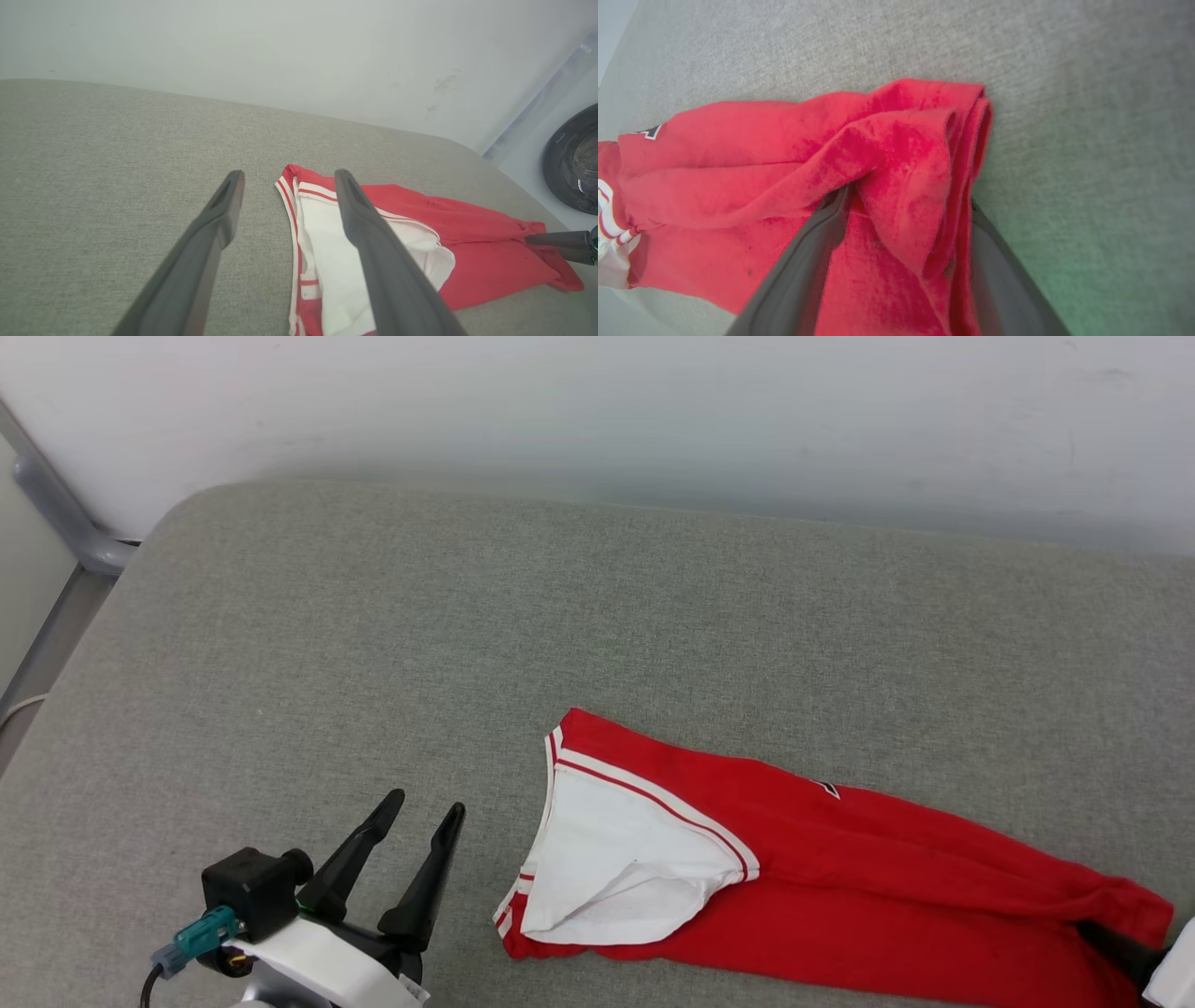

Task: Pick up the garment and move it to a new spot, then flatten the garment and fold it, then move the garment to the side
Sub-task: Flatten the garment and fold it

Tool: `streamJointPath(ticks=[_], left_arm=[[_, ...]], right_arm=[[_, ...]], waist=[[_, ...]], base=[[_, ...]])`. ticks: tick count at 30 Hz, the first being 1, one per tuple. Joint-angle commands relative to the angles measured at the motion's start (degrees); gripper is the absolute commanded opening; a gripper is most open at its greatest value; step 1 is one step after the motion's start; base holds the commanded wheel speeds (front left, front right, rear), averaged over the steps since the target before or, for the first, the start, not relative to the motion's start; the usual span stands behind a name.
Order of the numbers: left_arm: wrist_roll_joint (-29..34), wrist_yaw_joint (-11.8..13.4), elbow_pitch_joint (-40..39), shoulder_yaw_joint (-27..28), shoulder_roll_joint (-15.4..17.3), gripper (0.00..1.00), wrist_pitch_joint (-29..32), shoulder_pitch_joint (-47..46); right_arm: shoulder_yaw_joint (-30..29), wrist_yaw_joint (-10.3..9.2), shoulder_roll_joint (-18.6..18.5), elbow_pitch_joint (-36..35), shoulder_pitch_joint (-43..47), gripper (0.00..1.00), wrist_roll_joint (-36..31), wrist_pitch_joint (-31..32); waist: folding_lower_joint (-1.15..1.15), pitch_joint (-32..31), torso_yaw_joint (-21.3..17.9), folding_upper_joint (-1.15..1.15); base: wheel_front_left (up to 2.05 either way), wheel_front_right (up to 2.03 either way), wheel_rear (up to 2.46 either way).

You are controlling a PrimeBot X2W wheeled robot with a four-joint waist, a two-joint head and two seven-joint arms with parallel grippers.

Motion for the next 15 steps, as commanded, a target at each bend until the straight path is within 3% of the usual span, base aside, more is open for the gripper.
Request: streamJointPath(ticks=[1,2,4,5,6,15], left_arm=[[0.1,-0.2,0.2,0.1,-0.2,1.00,-0.2,-1.0],[0.0,-0.3,0.4,0.2,-0.3,1.00,-0.2,-1.1],[-0.1,-0.2,0.7,0.6,-0.4,1.00,-0.2,-1.2],[-0.1,-0.3,0.7,0.6,-0.4,1.00,-0.2,-1.3],[-0.1,-0.3,0.8,0.7,-0.3,1.00,-0.2,-1.3],[-0.3,-0.7,1.4,1.1,-0.5,1.00,-0.2,-1.9]], right_arm=[[2.9,-0.01,3.4,1.9,0.7,0.66,0.8,1.2],[3.9,0.03,3.4,1.7,0.7,0.49,1.3,1.5],[4.8,0.06,3.1,1.7,0.8,0.41,2.4,0.8],[5.3,0.06,2.8,1.8,0.8,0.13,3.0,1.0],[5.7,0.06,2.5,1.7,0.9,0.00,3.4,0.5],[6.9,-0.07,-3.4,-1.1,2.1,0.00,8.7,-2.6]], waist=[[0.01,0.1,0.1,0.00],[0.01,0.1,0.2,0.00],[0.01,0.3,0.3,0.00],[0.01,0.3,0.4,0.00],[0.01,0.4,0.4,0.00],[0.01,0.8,0.4,0.00]], base=[[0.00,0.00,0.00],[0.00,0.00,0.00],[0.00,0.00,0.00],[0.00,0.00,0.00],[0.00,0.00,0.00],[0.00,0.00,0.00]])
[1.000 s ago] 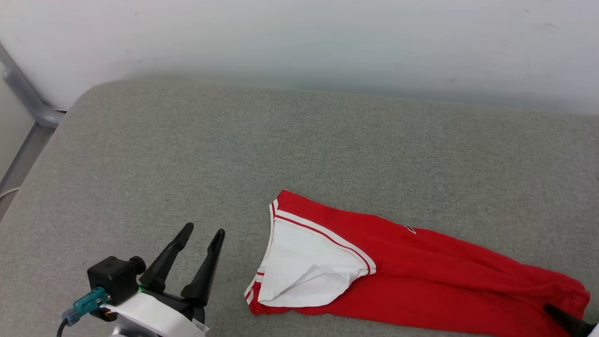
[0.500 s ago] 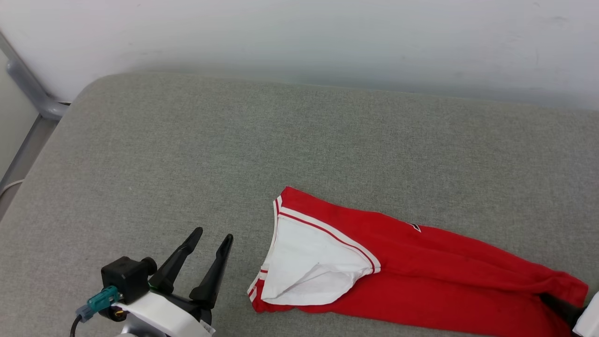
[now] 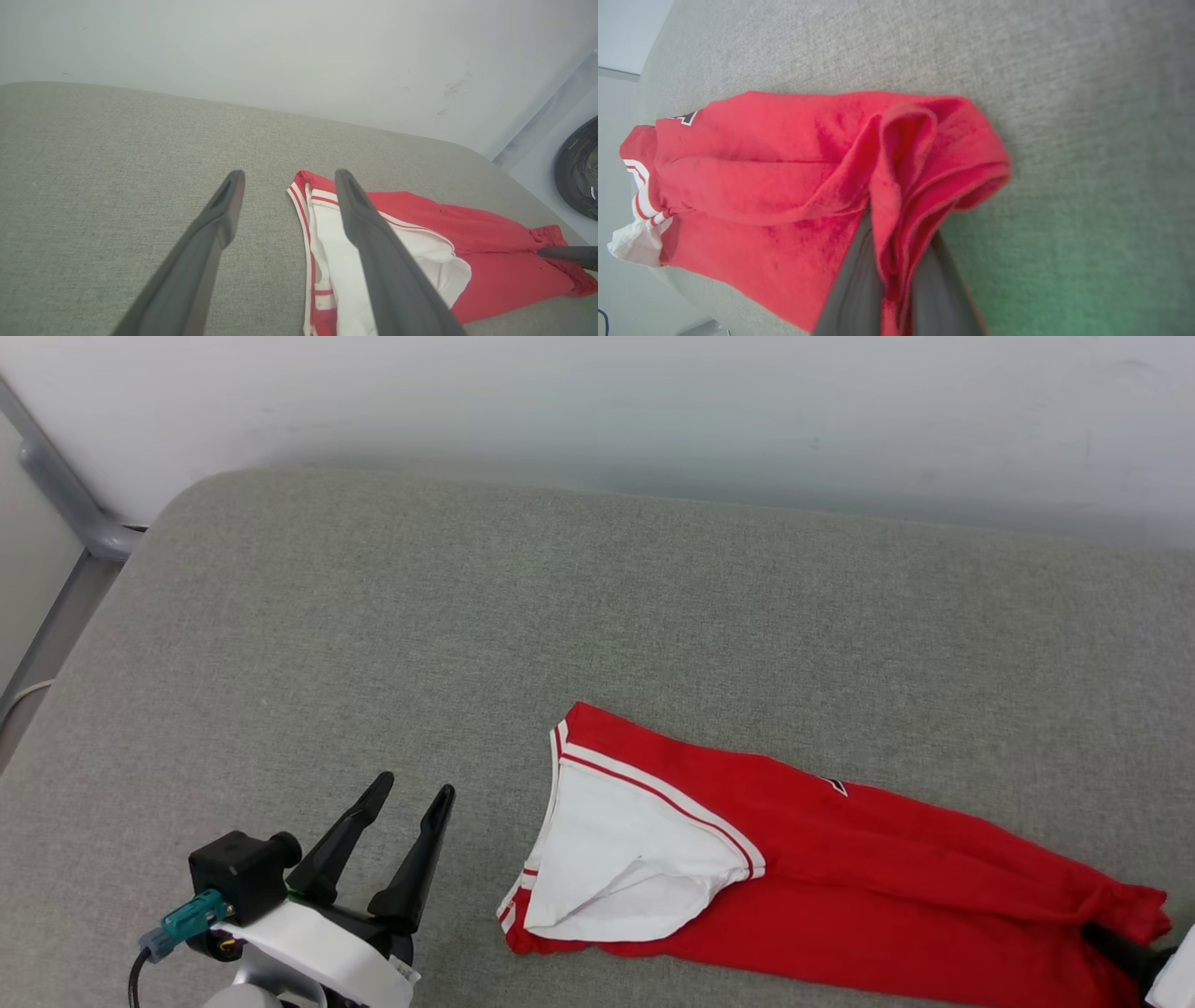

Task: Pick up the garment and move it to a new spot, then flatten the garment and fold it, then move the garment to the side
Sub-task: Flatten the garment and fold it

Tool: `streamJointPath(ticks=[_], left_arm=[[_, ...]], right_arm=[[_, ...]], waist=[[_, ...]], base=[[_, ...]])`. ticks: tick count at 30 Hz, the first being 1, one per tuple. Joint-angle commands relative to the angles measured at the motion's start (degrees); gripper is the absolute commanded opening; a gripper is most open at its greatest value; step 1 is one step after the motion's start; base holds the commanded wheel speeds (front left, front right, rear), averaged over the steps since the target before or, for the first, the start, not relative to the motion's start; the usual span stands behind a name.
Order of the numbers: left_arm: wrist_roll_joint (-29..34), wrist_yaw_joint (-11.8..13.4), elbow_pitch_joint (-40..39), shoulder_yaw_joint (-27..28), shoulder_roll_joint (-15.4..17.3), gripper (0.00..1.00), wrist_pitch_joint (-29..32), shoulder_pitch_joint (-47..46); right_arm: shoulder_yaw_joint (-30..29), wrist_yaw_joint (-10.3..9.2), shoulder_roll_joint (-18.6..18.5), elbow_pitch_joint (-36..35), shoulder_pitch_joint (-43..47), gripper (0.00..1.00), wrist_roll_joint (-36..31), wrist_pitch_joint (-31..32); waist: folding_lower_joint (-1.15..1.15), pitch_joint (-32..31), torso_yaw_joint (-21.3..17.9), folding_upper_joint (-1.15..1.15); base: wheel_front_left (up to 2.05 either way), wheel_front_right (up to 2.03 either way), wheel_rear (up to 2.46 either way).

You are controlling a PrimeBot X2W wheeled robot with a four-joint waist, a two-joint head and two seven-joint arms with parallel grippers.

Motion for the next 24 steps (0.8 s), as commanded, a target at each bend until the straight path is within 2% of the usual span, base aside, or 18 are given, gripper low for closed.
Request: streamJointPath(ticks=[1,7,14,20,24], left_arm=[[-0.2,-0.1,0.1,0.2,0.1,1.00,-0.2,-0.4],[0.7,-0.3,0.5,-0.4,0.3,1.00,-0.2,-0.8],[-0.1,-0.5,1.3,-0.7,0.1,1.00,-0.1,-0.1],[-2.2,-0.5,1.5,0.9,0.1,1.00,-0.2,0.8],[-3.1,-0.5,2.3,1.8,-0.2,1.00,-0.2,1.7]], right_arm=[[0.5,-0.14,-0.4,0.4,1.3,0.00,0.7,0.0],[-3.7,-0.13,-6.8,-0.9,2.8,0.00,5.6,0.6],[-7.0,-0.12,-12.4,-1.0,4.3,0.00,6.9,2.3],[-8.9,-0.11,-14.2,-1.4,4.7,0.00,6.3,6.1],[-9.8,-0.10,-13.7,-5.5,4.9,0.00,6.1,9.3]], waist=[[-0.01,0.0,-0.1,0.00],[-0.01,0.3,0.1,0.00],[-0.01,-0.1,-0.6,0.00],[-0.01,-0.6,-2.0,0.00],[-0.01,-0.3,-2.9,0.00]], base=[[0.00,0.00,0.00],[0.00,0.00,0.00],[0.00,0.00,0.00],[0.00,0.00,0.00],[0.00,0.00,0.00]])
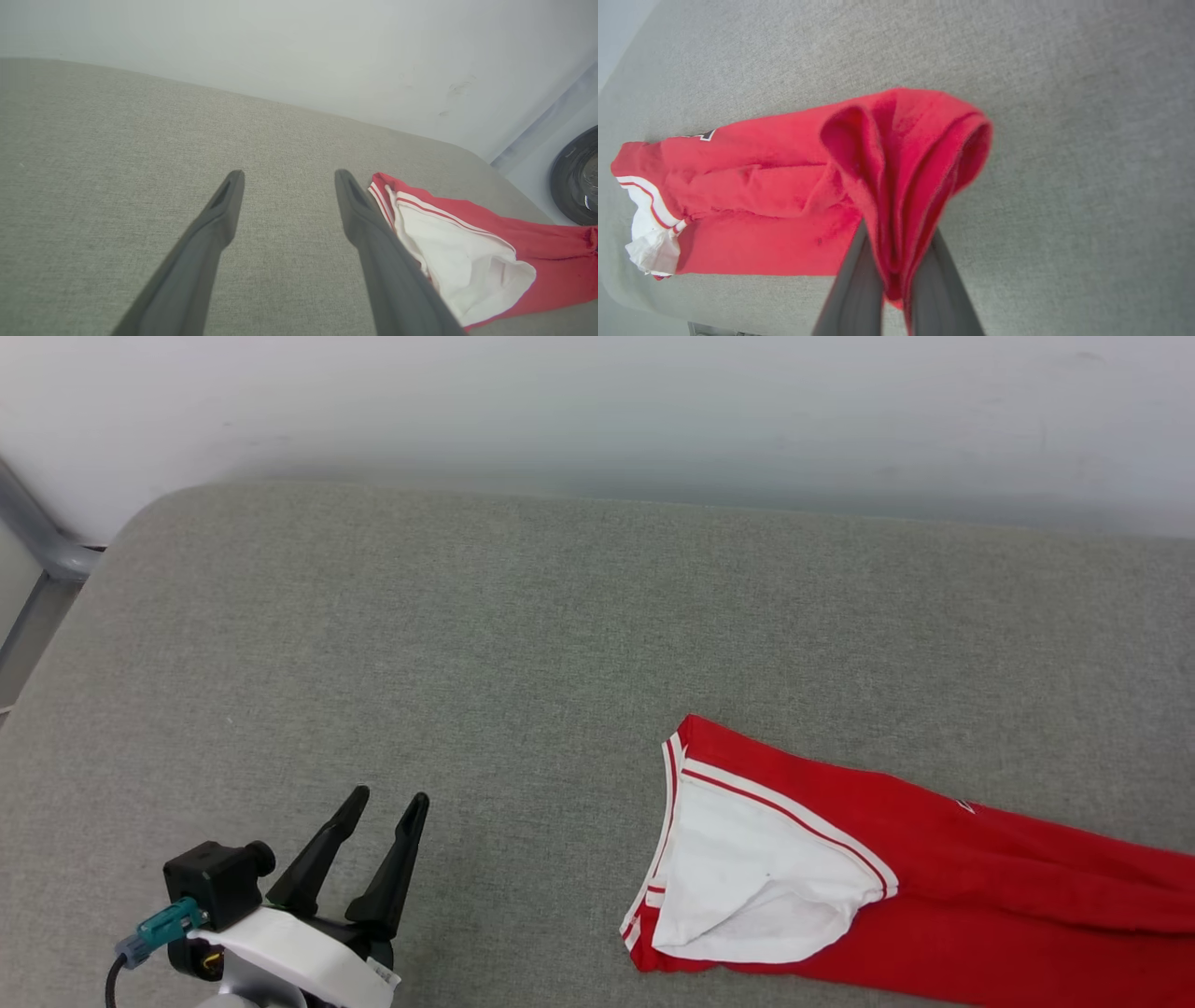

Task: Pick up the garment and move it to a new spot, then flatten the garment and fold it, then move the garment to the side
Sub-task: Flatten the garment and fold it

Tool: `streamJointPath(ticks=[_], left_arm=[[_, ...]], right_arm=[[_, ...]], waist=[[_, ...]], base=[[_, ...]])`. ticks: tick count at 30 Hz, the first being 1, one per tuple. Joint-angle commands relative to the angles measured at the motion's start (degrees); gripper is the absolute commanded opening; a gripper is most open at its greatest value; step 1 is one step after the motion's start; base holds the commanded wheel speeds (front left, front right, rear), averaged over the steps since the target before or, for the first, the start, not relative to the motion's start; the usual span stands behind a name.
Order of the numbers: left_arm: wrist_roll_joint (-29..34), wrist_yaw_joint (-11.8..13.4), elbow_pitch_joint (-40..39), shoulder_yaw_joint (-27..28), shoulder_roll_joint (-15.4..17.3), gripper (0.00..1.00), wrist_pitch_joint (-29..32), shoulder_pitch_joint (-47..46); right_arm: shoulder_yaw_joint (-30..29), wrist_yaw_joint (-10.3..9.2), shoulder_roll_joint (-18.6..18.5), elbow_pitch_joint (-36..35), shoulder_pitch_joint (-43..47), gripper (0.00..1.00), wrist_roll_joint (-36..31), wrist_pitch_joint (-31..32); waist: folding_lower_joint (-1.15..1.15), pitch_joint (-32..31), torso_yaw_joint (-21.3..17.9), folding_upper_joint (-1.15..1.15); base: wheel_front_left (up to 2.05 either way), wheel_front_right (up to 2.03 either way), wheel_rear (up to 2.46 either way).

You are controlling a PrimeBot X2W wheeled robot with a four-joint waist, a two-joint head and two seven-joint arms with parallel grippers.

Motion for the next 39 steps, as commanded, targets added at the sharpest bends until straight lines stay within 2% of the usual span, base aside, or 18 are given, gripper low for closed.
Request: streamJointPath(ticks=[1,8,14,18,22,23,27,32,35,39], left_arm=[[-0.5,-0.1,0.4,0.2,-0.3,1.00,-0.2,0.9],[-0.1,-0.6,1.3,0.2,-1.6,1.00,-0.2,1.2],[0.1,-1.0,2.6,0.0,-2.6,1.00,-0.2,0.9],[0.2,-1.1,3.2,0.3,-3.1,1.00,-0.2,1.0],[0.4,-1.3,3.9,-0.5,-3.8,1.00,-0.2,0.6],[0.4,-1.3,3.9,-0.5,-3.8,1.00,-0.2,0.6],[0.1,-1.4,4.9,-0.9,-4.4,1.00,-0.2,0.4],[-0.4,-1.5,6.0,-2.0,-4.6,1.00,-0.2,-0.5],[-0.7,-1.5,6.5,-2.6,-4.7,1.00,-0.2,-1.0],[-0.9,-1.6,7.1,-3.5,-4.9,1.00,-0.2,-2.0]], right_arm=[[-0.5,-0.05,0.3,-2.2,0.3,0.00,-0.4,0.8],[-2.8,-0.05,3.6,-14.2,0.8,0.00,-1.4,7.1],[-4.3,-0.05,12.2,-24.4,-2.1,0.00,1.1,17.2],[-4.9,-0.05,18.0,-28.1,-5.8,0.00,-0.9,24.7],[-5.4,-0.05,23.5,-30.3,-9.4,0.00,-5.7,32.0],[-5.4,-0.05,23.5,-30.3,-9.4,0.00,-5.7,32.0],[-5.5,-0.05,29.5,-31.6,-12.9,0.00,-10.9,38.9],[-3.6,-0.05,35.4,-33.0,-16.8,0.00,-17.2,45.4],[-1.5,-0.05,37.1,-32.5,-19.0,0.00,-20.4,46.6],[2.7,-0.05,38.3,-29.4,-21.8,0.00,-24.2,44.8]], waist=[[-0.01,0.2,-0.4,0.00],[-0.01,0.2,-1.0,0.00],[-0.01,-0.1,-0.8,0.00],[-0.01,-0.2,-0.7,0.00],[-0.01,-0.5,-0.2,0.00],[-0.01,-0.5,-0.2,0.00],[-0.01,-0.6,0.1,0.00],[-0.01,-0.4,0.4,0.00],[-0.01,-0.1,0.4,0.00],[-0.01,0.2,0.7,0.00]], base=[[0.00,0.00,0.00],[0.00,0.00,0.00],[0.00,0.00,0.00],[0.00,0.00,0.00],[0.00,0.00,0.00],[0.00,0.00,0.00],[0.00,0.00,0.00],[0.00,0.00,0.00],[0.00,0.00,0.00],[0.00,0.00,0.00]])
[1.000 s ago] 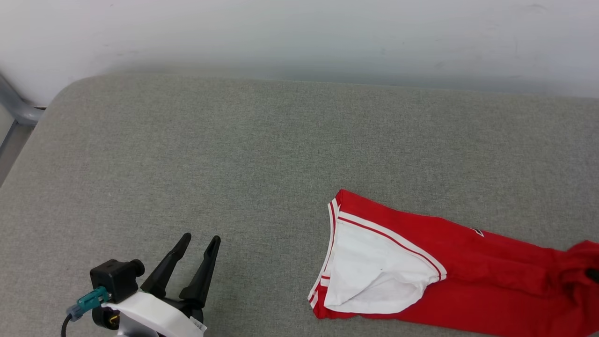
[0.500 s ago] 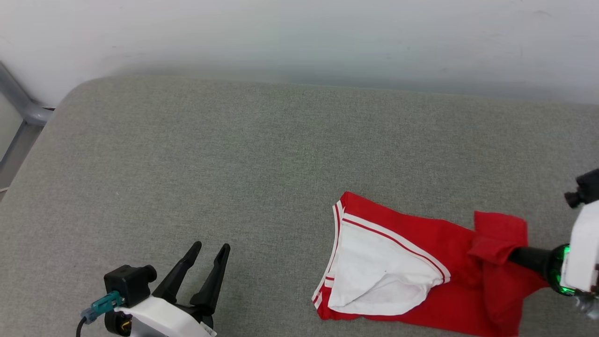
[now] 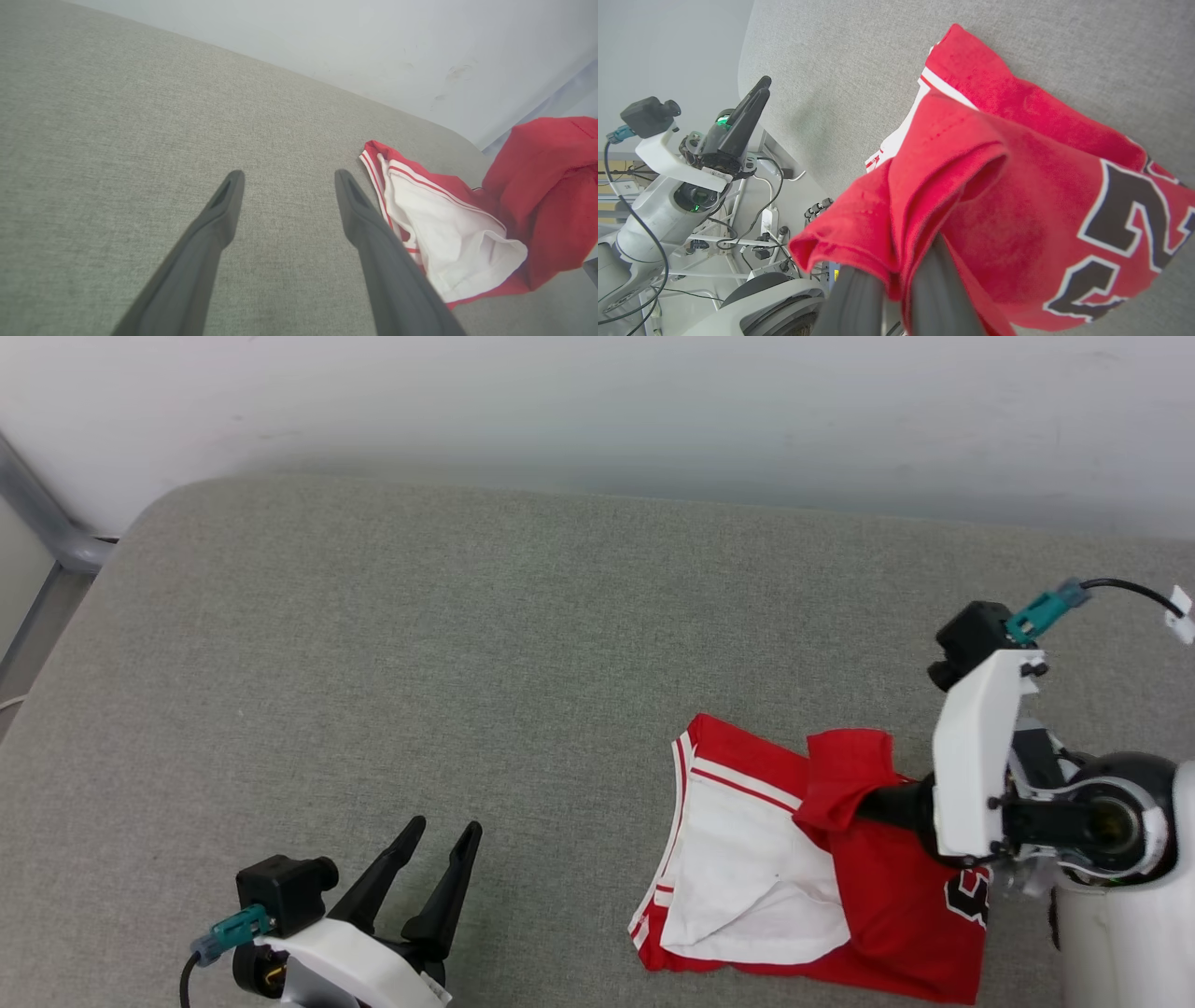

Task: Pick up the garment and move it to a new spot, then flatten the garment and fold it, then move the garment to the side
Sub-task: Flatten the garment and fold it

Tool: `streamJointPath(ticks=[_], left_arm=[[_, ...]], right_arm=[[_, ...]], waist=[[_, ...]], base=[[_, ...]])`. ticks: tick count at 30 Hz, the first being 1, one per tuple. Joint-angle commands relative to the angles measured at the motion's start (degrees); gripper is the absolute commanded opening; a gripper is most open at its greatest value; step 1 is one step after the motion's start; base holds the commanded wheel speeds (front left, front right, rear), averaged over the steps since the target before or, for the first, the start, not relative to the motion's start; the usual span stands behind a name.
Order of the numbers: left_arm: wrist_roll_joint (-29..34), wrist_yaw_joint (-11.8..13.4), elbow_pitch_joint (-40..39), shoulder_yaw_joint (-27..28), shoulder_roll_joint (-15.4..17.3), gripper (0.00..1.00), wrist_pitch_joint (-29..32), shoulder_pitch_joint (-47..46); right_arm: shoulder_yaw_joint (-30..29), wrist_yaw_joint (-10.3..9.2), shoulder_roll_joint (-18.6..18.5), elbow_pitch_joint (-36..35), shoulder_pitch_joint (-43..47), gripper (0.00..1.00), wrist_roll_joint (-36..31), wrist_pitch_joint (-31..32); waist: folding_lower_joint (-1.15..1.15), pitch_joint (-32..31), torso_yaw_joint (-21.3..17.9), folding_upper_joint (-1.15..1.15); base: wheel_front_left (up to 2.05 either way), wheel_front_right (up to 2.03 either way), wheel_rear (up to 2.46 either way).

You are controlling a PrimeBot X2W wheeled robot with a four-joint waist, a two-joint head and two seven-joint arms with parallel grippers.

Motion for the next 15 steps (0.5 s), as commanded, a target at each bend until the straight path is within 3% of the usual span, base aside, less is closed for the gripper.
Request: streamJointPath(ticks=[1,15], left_arm=[[-0.1,-0.1,0.1,-0.2,-0.2,1.00,-0.2,-0.6],[-1.5,-0.2,2.0,-4.4,-0.6,1.00,-0.1,-3.9]], right_arm=[[0.7,-0.05,0.4,0.7,-1.1,0.00,-0.7,-0.9],[13.9,-0.05,1.0,21.8,-7.8,0.00,-7.5,-17.5]], waist=[[0.00,0.1,0.1,0.00],[0.00,1.0,2.3,0.00]], base=[[0.00,0.00,0.00],[0.00,0.00,0.00]])
